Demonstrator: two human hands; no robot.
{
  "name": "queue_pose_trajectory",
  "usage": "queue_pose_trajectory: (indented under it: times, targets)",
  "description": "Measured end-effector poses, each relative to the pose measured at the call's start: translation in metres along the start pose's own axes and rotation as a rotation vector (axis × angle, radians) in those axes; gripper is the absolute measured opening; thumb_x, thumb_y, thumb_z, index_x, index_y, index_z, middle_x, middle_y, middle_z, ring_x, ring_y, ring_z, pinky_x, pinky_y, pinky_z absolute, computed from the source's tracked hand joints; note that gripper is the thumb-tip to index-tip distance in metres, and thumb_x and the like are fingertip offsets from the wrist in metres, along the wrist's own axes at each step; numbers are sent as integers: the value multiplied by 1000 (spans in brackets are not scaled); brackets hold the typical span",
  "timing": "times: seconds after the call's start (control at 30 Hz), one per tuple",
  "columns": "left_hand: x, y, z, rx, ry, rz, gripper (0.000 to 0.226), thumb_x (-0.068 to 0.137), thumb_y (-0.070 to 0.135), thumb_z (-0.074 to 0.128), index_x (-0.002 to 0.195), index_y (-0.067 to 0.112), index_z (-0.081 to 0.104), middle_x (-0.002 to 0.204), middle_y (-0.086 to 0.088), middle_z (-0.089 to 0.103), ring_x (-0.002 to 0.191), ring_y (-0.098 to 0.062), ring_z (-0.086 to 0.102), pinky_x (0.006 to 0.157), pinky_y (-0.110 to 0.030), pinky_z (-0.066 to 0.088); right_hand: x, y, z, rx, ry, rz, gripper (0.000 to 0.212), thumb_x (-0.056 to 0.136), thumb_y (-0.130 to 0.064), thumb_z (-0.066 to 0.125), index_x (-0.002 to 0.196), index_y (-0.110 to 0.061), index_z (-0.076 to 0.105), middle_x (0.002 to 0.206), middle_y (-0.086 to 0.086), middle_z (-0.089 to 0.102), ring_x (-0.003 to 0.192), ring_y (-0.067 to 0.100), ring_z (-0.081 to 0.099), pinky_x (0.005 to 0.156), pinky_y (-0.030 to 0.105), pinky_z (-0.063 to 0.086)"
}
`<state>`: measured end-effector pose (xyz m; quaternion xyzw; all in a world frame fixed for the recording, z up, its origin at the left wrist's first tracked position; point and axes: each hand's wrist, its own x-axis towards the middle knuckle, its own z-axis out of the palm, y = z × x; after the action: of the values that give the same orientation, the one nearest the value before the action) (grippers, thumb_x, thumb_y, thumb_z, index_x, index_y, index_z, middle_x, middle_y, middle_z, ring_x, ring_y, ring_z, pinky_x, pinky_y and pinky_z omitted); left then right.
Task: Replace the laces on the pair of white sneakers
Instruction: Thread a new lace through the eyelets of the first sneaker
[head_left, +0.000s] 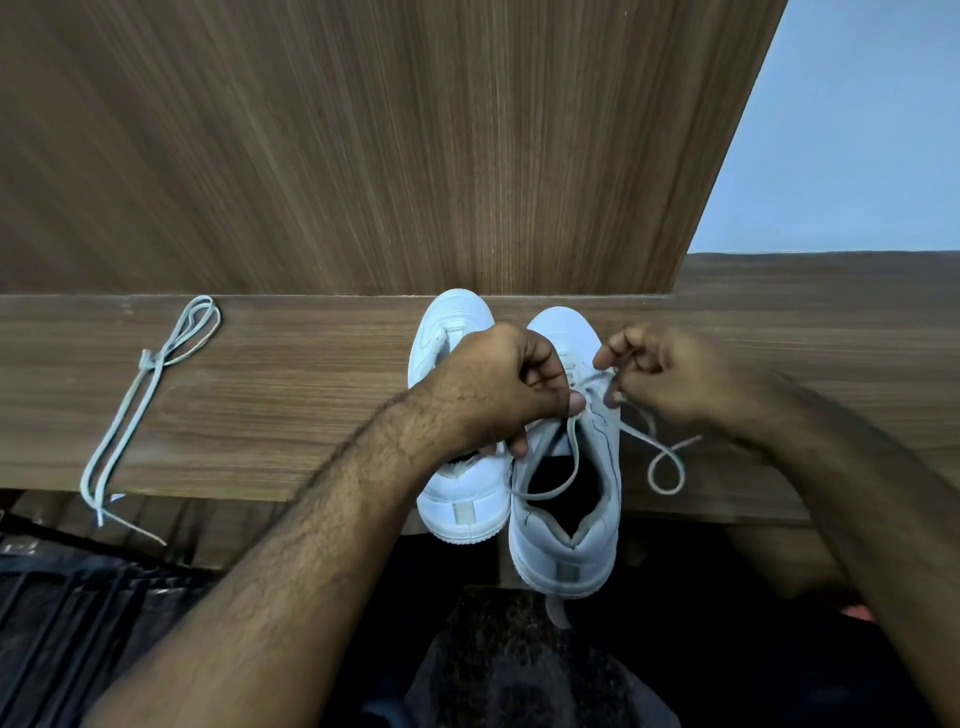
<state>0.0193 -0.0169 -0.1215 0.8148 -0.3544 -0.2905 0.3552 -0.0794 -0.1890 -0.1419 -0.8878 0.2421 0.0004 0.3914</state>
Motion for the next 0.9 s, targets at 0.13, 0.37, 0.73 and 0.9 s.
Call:
queue_pose_trajectory:
  times: [0.13,0.37,0.73,0.9]
  targets:
    - [0,-1,0,3,7,3,20,86,28,80,84,11,69,71,-3,66,43,-11,62,37,-20,41,-11,17,-20,-431,-279,31,18,93,-9,60,85,-24,66,78,-4,72,78,13,68,80,38,56]
    - [1,1,-1,-35,-15,-30,19,84,22,81,85,8,70,72,-5,68,53,-17,70,38,-22,44,-10,19,-31,-408,-36,36,26,96,-27,63,71,-21,65,67,-3,68,65,11,63,68,30,48]
    - [-3,0,-9,-35,-49,-17,10,83,10,82,89,10,74,65,4,69,56,-12,71,38,-22,47,-4,-8,-15,269,336,-261,32,98,2,51,112,-23,66,97,1,71,84,11,68,78,31,57]
    - [-4,2,-9,-34,-52,-18,8,84,10,81,87,12,74,75,-1,73,64,-16,74,40,-22,48,-20,2,-14,-127,-17,-1,43,100,-8,48,76,-35,70,71,-5,67,69,14,58,61,26,41]
